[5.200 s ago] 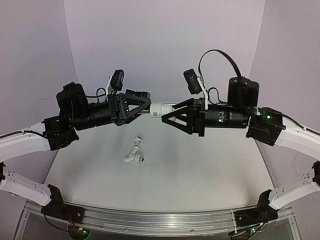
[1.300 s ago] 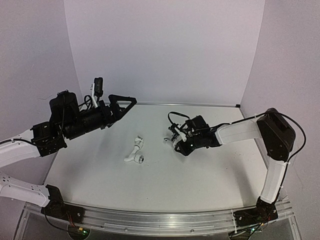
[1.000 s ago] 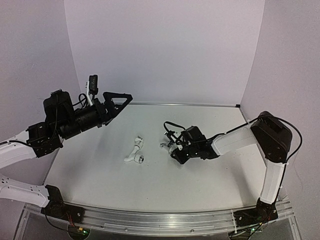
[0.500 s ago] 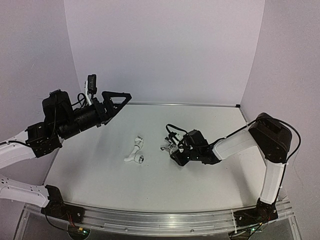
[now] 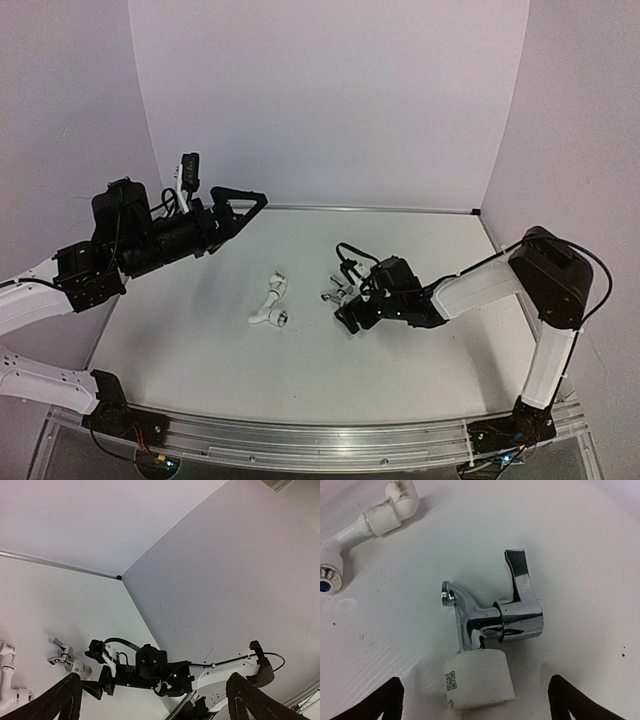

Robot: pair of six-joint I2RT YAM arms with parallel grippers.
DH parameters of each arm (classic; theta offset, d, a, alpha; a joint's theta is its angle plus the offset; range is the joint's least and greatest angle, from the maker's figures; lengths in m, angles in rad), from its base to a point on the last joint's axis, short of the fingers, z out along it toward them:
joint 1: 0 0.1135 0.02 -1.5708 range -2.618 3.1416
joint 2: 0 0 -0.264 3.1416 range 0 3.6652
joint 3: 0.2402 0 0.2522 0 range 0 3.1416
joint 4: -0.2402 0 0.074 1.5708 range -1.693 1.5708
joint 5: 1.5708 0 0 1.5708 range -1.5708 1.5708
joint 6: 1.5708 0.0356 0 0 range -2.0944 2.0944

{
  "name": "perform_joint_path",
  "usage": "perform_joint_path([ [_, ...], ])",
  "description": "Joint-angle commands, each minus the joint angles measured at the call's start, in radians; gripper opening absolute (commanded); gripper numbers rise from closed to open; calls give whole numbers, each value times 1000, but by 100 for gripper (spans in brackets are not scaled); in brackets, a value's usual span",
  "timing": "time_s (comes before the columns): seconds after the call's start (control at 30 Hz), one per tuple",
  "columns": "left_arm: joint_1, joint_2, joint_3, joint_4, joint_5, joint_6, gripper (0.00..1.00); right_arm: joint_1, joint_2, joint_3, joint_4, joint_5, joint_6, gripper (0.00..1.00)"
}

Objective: Install the water faucets

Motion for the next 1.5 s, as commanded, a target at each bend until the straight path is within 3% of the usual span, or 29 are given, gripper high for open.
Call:
perform_joint_path([
  [0.0, 1, 7, 68, -68, -23, 9, 100, 6, -128, 7, -53, 1, 5, 98],
  [0.17, 1, 20, 112, -180, -58, 22, 100, 5, -276, 49, -164, -59, -21, 98],
  [0.27, 6, 19, 150, -271, -95, 105, 100, -10, -331, 126, -292, -74, -32, 98],
  [0.4, 89, 29, 200, -398, -105, 209, 100, -71, -413, 212, -401, -128, -23, 98],
  [0.5, 216, 87, 262, -519, 2, 218, 100, -131, -483, 260, -469, -146, -16, 98],
  [0.7, 401, 203, 267, -561, 225, 225, 100, -301, -604, 278, -527, -186, 6, 98],
  [0.87, 602, 345, 258, -586, 418, 225, 100, -581, -594, 254, -554, -374, 105, 98],
  [0.97, 670, 388, 244, -586, 416, 238, 100, -691, -577, 219, -555, -417, 96, 98],
  [1.2, 688, 354, 127, -541, 312, 183, 100, -817, -544, 119, -552, -456, 75, 98],
  [1.47, 689, 313, 91, -593, 243, 166, 100, -820, -545, 81, -522, -446, 78, 98],
])
